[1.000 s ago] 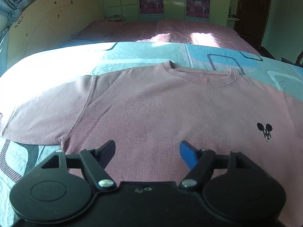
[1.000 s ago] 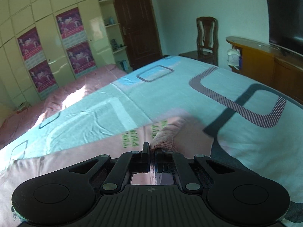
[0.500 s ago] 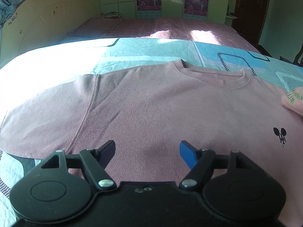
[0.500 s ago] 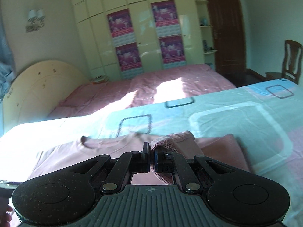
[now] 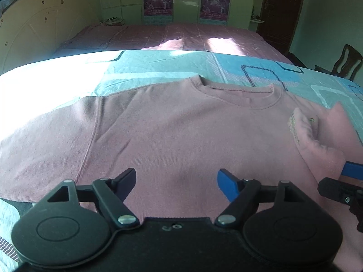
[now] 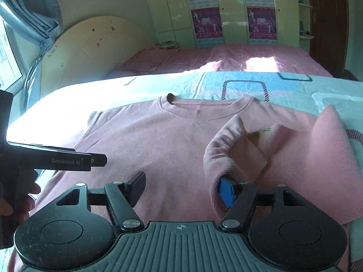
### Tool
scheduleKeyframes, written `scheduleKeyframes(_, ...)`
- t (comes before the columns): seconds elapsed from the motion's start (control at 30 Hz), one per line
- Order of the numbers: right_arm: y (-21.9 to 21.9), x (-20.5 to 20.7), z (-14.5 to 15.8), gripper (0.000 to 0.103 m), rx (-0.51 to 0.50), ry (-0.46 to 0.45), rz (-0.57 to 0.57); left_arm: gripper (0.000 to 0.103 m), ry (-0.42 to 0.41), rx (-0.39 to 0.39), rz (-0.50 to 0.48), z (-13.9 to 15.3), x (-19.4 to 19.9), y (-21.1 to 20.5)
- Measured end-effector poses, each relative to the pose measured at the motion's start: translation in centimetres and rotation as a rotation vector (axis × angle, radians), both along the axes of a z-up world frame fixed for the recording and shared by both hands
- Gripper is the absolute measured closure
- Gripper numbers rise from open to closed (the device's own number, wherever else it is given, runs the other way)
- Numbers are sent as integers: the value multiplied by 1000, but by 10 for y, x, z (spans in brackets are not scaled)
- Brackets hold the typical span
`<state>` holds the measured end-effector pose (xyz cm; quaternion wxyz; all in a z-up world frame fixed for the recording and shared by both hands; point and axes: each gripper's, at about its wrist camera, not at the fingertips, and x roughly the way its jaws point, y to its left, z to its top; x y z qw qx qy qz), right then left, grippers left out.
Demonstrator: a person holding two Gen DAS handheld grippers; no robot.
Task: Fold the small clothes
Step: 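Fold the held sleeve across the sweatshirt body with the right tool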
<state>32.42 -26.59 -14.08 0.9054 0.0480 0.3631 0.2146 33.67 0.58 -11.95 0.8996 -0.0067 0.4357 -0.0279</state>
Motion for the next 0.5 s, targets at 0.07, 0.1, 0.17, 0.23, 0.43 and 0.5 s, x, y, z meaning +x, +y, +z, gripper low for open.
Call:
scheduleKeyframes(0.07, -21, -10, 9, 36, 11, -11, -56, 25, -8, -19, -65, 4, -4, -18)
scheduleKeyframes(0.1, -30, -14, 10, 36, 8, -13, -78, 25, -16, -20, -103, 5, -7, -29)
scheduleKeyframes(0.17, -51, -23, 9, 36, -36, -30, -137, 25, -34, -1, -184, 6, -14, -54)
scheduleKeyframes(0.23, -68, -27, 3, 36, -80, -19, -191, 24, -42, 30, -254, 2, -19, -81)
scheduleKeyframes(0.43, -113, -36, -14, 36, -129, 41, -326, 26, -54, 167, -320, -28, -15, -137)
scheduleKeyframes(0.5, -127, -40, -19, 36, -140, 53, -355, 26, -57, 197, -307, -38, -10, -142)
